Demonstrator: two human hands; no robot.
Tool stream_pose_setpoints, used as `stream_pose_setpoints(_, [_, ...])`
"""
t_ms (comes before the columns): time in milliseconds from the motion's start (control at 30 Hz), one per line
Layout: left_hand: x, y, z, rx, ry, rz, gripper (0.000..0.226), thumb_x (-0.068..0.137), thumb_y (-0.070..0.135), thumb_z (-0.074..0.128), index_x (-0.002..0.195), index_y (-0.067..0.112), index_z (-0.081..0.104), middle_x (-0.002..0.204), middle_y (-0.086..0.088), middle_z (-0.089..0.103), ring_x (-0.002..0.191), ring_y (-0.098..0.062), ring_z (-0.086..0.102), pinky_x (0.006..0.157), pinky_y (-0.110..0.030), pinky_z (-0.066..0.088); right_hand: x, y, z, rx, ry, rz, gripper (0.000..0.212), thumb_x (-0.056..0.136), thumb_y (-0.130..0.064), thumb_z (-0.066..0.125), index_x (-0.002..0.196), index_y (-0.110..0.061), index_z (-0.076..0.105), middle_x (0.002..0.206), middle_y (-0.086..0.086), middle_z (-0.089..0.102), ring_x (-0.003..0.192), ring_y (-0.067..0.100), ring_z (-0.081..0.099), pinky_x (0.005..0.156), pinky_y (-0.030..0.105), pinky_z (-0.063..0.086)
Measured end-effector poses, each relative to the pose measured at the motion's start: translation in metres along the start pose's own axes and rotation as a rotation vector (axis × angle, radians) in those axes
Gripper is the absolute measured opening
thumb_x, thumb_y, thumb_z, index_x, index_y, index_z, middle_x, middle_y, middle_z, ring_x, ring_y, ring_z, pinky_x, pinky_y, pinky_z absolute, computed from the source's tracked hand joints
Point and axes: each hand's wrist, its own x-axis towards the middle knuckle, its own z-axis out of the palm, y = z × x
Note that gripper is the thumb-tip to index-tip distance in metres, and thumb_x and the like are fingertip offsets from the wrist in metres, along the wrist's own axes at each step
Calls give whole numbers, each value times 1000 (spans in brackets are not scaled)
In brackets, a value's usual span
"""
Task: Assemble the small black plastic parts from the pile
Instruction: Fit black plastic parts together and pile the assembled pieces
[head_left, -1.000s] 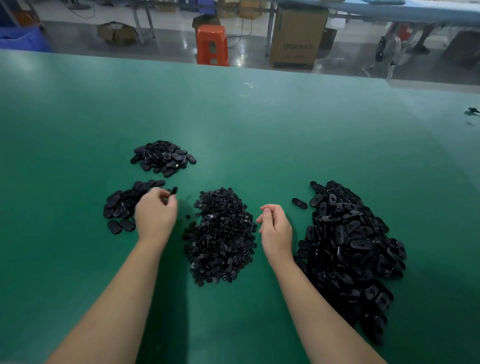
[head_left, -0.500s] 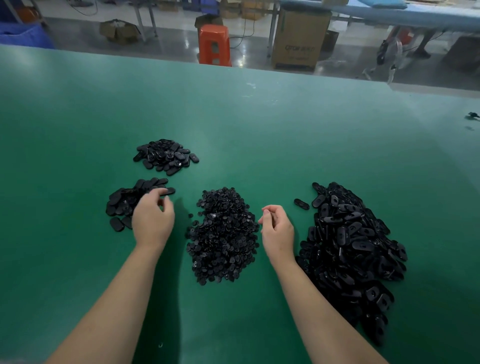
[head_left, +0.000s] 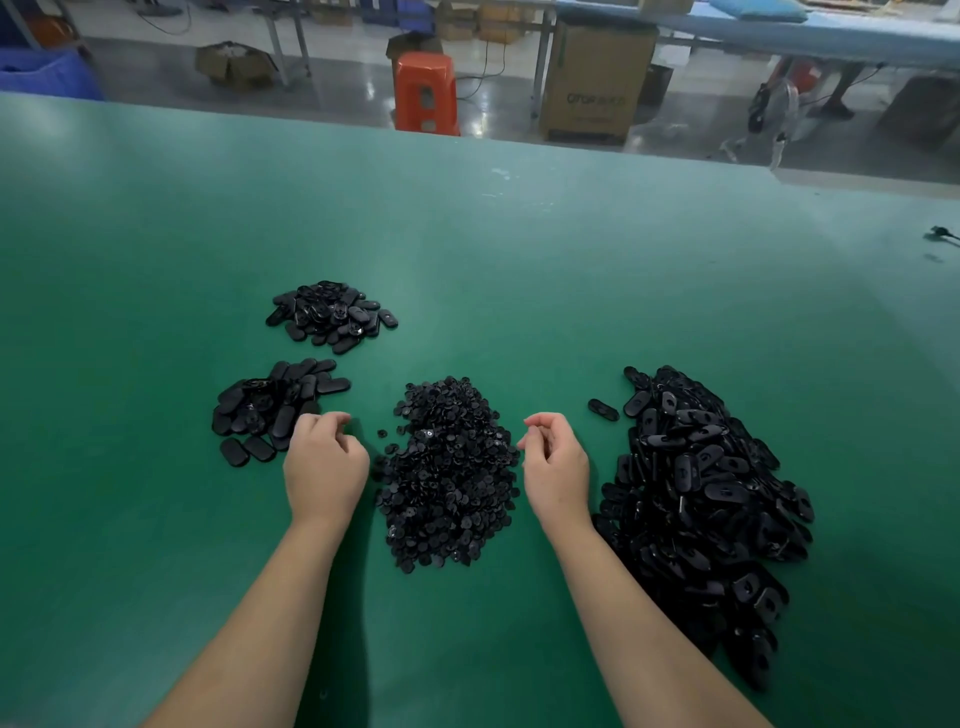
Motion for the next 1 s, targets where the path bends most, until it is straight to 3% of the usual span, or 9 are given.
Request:
stream_pose_setpoints(100, [2,-2,-1,37,-40,120,19,96,22,62,108,16,76,99,5,58,75,-17,56,76,-37,49,-1,-1,1,-16,-6,-9,20,102,-15,48,93,-32,56,81,-4,68,46,2,44,45,17,34])
stream_pose_setpoints(200, [4,-3,1,81,-75,202,16,93,35,70,100,24,78,93,8,56,82,-11,52,87,-38,42,0,-2,1,-43,-16,-13,17,102,-15,49,97,-28,58,81,-4,68,49,3,45,49,22,37])
stream_pose_setpoints(367, [8,-5,1,72,-106,204,13,89,38,75,96,28,80,93,8,57,82,-12,54,92,-41,41,9,-8,-7,-107,-81,-2,13,101,-19,50,98,-29,57,74,-4,60,49,3,41,52,25,38])
stream_pose_setpoints(500, [8,-6,3,55,-106,224,11,91,35,73,93,27,79,89,11,56,77,-12,54,90,-43,43,35,-19,-31,-491,-2,-122,19,102,-21,49,119,-20,59,113,-3,59,77,9,57,69,28,46])
stream_pose_setpoints(600, [9,-9,5,63,-93,219,15,95,34,67,94,24,78,90,12,55,78,-12,53,87,-40,43,56,-24,-51,-813,-61,-107,33,104,-25,48,133,-12,53,133,6,47,90,24,64,73,32,47])
stream_pose_setpoints(800, [9,-8,9,147,-77,221,17,98,23,58,91,14,71,90,4,57,74,-18,53,84,-39,39,72,-18,-66,-1132,-171,-71,34,103,-29,49,128,-8,47,128,14,46,110,31,57,78,36,45])
stream_pose_setpoints(1000, [8,-5,8,159,-86,231,18,98,23,56,88,15,69,87,3,57,75,-18,53,81,-37,38,71,-15,-64,-1251,-187,-81,12,97,-14,55,108,-10,51,114,10,55,95,28,57,69,34,41])
